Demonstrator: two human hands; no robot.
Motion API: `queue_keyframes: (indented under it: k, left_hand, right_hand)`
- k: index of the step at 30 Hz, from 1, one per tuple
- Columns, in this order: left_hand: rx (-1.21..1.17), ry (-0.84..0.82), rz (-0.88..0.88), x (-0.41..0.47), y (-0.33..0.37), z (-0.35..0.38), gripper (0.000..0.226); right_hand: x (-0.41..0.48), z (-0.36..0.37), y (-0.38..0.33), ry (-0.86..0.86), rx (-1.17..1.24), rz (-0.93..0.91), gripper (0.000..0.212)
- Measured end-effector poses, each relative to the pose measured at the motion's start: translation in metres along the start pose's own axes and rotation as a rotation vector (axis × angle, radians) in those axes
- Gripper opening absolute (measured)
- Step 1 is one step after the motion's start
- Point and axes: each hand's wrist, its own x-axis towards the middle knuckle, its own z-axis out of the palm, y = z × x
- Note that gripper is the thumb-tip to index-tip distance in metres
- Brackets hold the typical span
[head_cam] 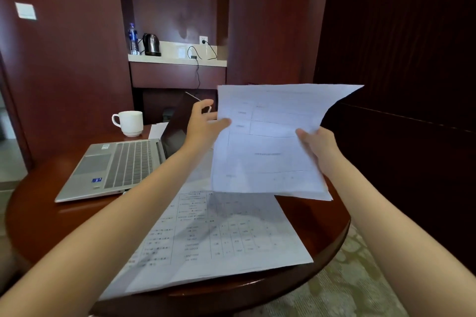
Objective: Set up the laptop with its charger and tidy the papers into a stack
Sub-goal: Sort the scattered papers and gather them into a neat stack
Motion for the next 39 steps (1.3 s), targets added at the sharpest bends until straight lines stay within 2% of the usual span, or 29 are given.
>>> queue_keyframes:
  k: [3, 6, 8, 11, 15, 18, 23, 28, 33, 35, 39]
  left_hand:
    - [0.093, -0.042, -0.058, 0.005, -0.004, -0.003, 0.039]
    - [0.298, -0.088, -0.042, 0.009, -0.014, -0.009, 0.022]
    - [0.44, -0.094, -0.029, 0.012, -0.02, -0.015, 0.029]
    - [0.699, -0.124, -0.024, 0.015, -0.025, -0.025, 0.037]
    - [0.943, -0.22, -0.058, 0.022, -0.033, -0.041, 0.032]
    - [1.065, -0.314, -0.077, 0.023, -0.038, -0.048, 0.033]
    - [1.103, -0.534, -0.197, 0.016, -0.051, -0.043, 0.031]
    - [1.134, -0.716, -0.279, 0.01, -0.057, -0.037, 0.028]
    - [1.187, -0.809, -0.312, 0.007, -0.063, -0.039, 0.027]
    - [1.191, -0.811, -0.321, 0.006, -0.066, -0.039, 0.032]
    - [1.188, -0.812, -0.286, 0.006, -0.074, -0.035, 0.035]
  right_hand:
    - [-0.001, 0.002, 0.006, -0.07, -0.034, 0.201, 0.047]
    - [-0.006, -0.002, 0.02, -0.226, -0.016, 0.2, 0.023]
    - [-0.006, -0.006, 0.024, -0.295, 0.013, 0.18, 0.011]
    - [-0.004, -0.012, 0.024, -0.293, 0.046, 0.206, 0.009]
    - [-0.004, -0.016, 0.022, -0.234, -0.041, 0.233, 0.034]
    - [-0.005, -0.02, 0.021, -0.34, -0.072, 0.264, 0.019]
    - [-0.014, -0.01, 0.026, -0.533, -0.297, 0.249, 0.026]
    - [-0.016, 0.008, 0.033, -0.462, -0.492, 0.158, 0.029]
    - [-0.017, 0.01, 0.04, -0.504, -0.524, 0.211, 0.016]
    - [-0.017, 0.012, 0.043, -0.517, -0.591, 0.253, 0.01]
    - [-0.015, 0.017, 0.048, -0.476, -0.641, 0.318, 0.011]
